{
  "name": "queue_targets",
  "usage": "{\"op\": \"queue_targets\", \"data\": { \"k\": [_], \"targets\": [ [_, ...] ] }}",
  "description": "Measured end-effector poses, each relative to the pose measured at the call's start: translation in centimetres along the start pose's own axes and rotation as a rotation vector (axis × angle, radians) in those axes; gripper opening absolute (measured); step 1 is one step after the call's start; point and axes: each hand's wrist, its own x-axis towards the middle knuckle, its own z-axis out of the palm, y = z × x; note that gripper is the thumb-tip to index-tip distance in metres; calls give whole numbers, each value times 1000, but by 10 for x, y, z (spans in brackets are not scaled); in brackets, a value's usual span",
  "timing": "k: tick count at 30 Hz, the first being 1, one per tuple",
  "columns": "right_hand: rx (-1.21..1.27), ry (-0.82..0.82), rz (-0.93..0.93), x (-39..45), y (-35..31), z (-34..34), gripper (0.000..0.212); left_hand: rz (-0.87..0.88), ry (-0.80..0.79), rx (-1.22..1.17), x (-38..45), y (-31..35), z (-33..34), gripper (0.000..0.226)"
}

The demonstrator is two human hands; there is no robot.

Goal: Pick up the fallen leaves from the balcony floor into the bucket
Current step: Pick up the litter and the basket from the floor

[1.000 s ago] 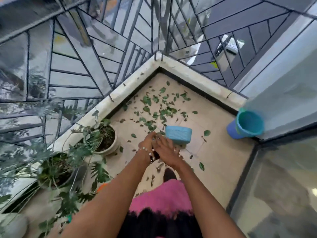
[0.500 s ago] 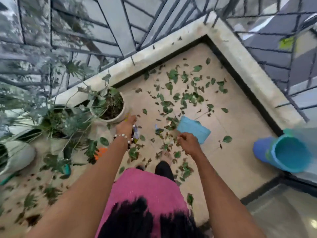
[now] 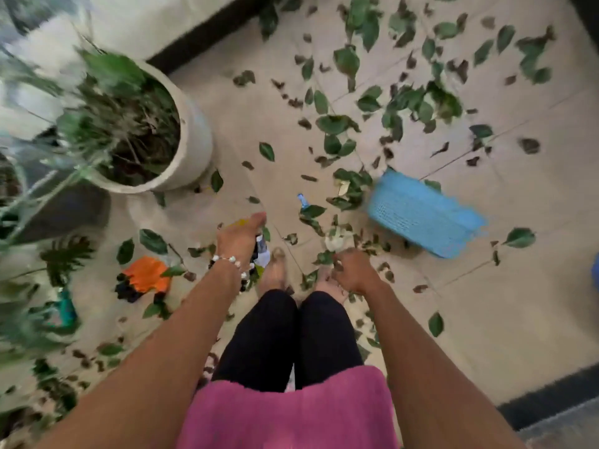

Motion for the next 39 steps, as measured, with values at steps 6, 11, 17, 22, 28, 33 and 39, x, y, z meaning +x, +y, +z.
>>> {"op": "queue_targets", "data": {
  "k": [6, 11, 17, 22, 28, 33, 39],
  "targets": [
    [13, -128, 135, 106, 33, 53, 59, 48, -37, 106, 87, -35, 48, 20],
    [150, 204, 102, 100, 31, 53, 26, 69, -90, 169, 92, -45, 53, 18],
    [1004, 440, 283, 32, 12, 0, 11, 64, -185, 183, 43, -30, 50, 20],
    [843, 342, 245, 14, 5, -28, 22, 127, -298, 300, 19, -10, 57, 6],
    [1285, 162, 53, 17, -35, -55, 21, 61, -530, 157, 29, -4, 60, 51],
    [977, 93, -39, 56, -55, -41, 26, 9, -329, -65, 62, -7, 57, 22],
    [333, 374, -1, 139, -57, -19, 22, -26, -155, -57, 112, -18, 35, 9]
  ]
}}
